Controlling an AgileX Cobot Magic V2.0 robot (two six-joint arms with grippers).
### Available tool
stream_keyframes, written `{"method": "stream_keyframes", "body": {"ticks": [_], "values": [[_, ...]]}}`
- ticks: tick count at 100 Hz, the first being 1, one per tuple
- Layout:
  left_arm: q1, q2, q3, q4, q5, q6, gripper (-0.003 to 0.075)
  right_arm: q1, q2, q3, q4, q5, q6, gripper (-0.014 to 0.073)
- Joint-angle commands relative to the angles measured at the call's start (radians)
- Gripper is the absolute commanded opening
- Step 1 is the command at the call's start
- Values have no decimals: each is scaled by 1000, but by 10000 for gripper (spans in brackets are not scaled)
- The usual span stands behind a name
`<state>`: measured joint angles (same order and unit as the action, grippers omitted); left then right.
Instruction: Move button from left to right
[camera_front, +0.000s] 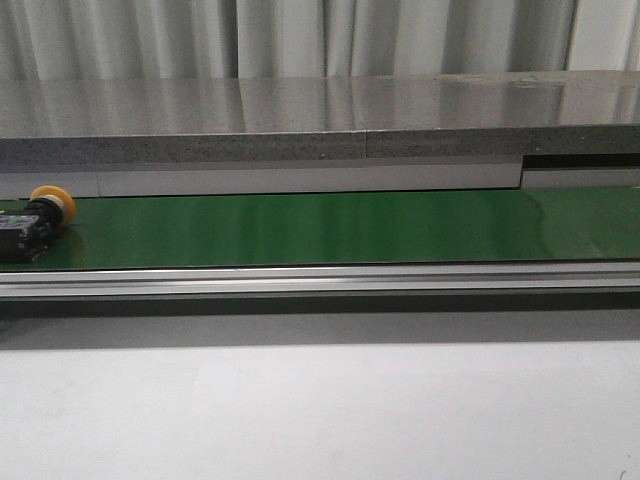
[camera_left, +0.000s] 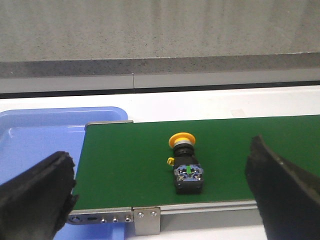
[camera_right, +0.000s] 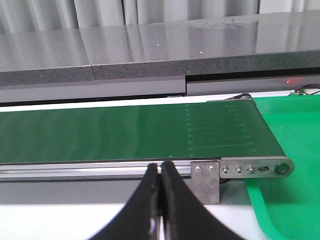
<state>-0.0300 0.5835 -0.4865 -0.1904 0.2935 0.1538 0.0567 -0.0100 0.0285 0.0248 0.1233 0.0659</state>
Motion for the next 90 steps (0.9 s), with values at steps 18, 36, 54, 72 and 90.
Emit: {"method": "stream_keyframes", "body": {"ticks": [18,36,54,72,90], "values": [[-6,-246,192,-17,-171,-1,671,2,-19,-16,-6,-83,-4,-67],[-6,-286,224,-17,-216,-1,671,2,-19,-16,-6,-83,-4,-67],[-6,-286,224,-17,-214,-1,671,2,-19,-16,-6,-83,-4,-67],[-6,-286,224,-17,-214,-1,617,2,-19,-16,-6,-83,-4,-67],[-6,-286,224,-17,-214,-1,365,2,-19,-16,-6,-83,-4,-67]]}}
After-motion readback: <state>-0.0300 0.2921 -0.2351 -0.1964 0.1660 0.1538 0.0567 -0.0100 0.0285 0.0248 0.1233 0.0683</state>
